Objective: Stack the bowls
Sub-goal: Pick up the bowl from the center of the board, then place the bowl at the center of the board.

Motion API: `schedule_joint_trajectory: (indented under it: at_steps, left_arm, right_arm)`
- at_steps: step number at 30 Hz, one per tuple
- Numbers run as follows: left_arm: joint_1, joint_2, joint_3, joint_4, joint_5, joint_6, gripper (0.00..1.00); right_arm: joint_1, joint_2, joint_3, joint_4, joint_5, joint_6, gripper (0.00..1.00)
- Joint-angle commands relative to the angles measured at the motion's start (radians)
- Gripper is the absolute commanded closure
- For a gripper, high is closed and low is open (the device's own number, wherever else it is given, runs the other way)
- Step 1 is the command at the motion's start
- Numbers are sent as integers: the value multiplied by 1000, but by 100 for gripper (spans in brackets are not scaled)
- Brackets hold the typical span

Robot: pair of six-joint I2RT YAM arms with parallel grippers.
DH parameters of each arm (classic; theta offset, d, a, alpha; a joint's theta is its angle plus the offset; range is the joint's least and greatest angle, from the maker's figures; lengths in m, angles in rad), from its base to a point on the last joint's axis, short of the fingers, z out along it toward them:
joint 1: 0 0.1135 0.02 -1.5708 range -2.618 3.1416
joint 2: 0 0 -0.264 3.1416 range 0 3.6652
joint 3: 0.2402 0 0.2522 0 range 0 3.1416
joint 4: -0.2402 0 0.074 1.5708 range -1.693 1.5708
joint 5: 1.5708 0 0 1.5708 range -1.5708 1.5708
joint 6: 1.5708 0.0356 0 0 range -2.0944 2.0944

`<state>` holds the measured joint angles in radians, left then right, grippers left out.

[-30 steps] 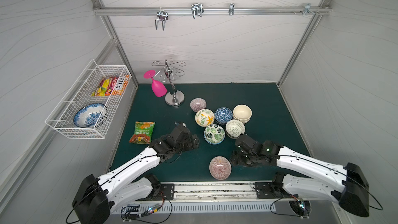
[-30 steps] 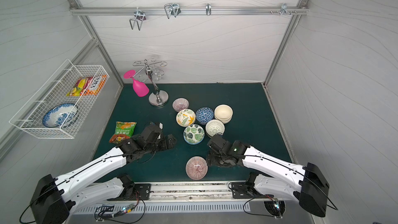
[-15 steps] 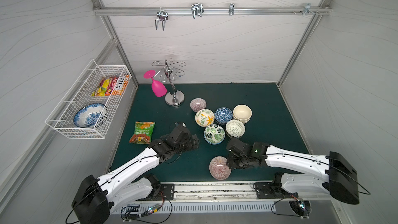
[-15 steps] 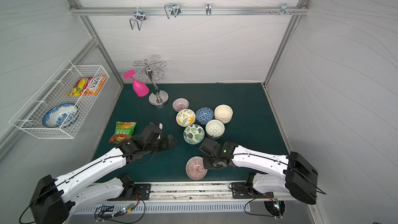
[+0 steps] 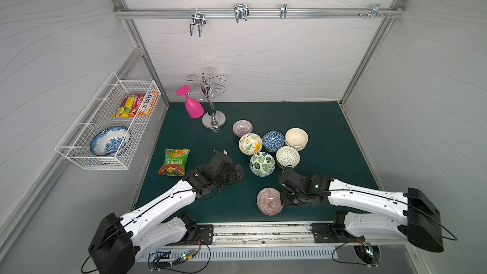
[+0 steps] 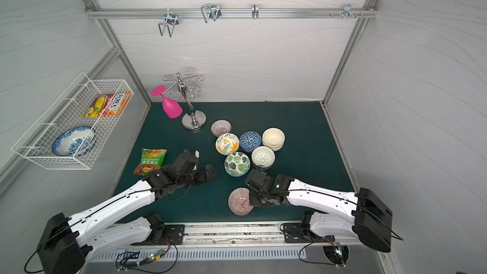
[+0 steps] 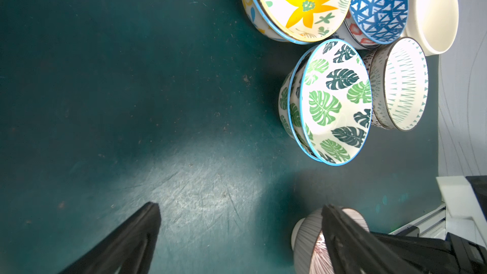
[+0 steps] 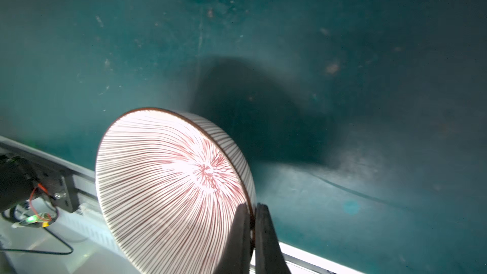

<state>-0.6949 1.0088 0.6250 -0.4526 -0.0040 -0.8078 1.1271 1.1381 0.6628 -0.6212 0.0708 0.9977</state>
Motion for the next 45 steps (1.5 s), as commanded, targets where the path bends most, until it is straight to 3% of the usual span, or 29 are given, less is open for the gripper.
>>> schedule_joint_trajectory:
  at_steps: [1, 8, 13, 22, 38, 40, 45]
  left_arm:
    - [-2, 6, 16, 36, -2, 3, 0]
    - [-2, 30, 27, 42, 4, 12, 0]
    - [-1, 25, 24, 47, 7, 17, 0]
    - [0, 8, 11, 63, 3, 17, 0]
    - [0, 23, 17, 63, 6, 18, 0]
    - [0, 24, 18, 62, 5, 18, 0]
    - [1, 5, 11, 57, 3, 14, 0]
  right_arm:
    - [-7, -66, 15, -98, 87, -6, 100]
    - [-129, -206, -36, -114, 104, -3, 100]
    - [-223, -212, -59, -70, 57, -34, 100]
    - [-236, -106, -29, -34, 60, -69, 100]
    - [-281, -55, -45, 47, 70, -115, 100]
    - [-281, -54, -47, 52, 64, -119, 93]
    - [-282, -69, -41, 24, 51, -123, 60]
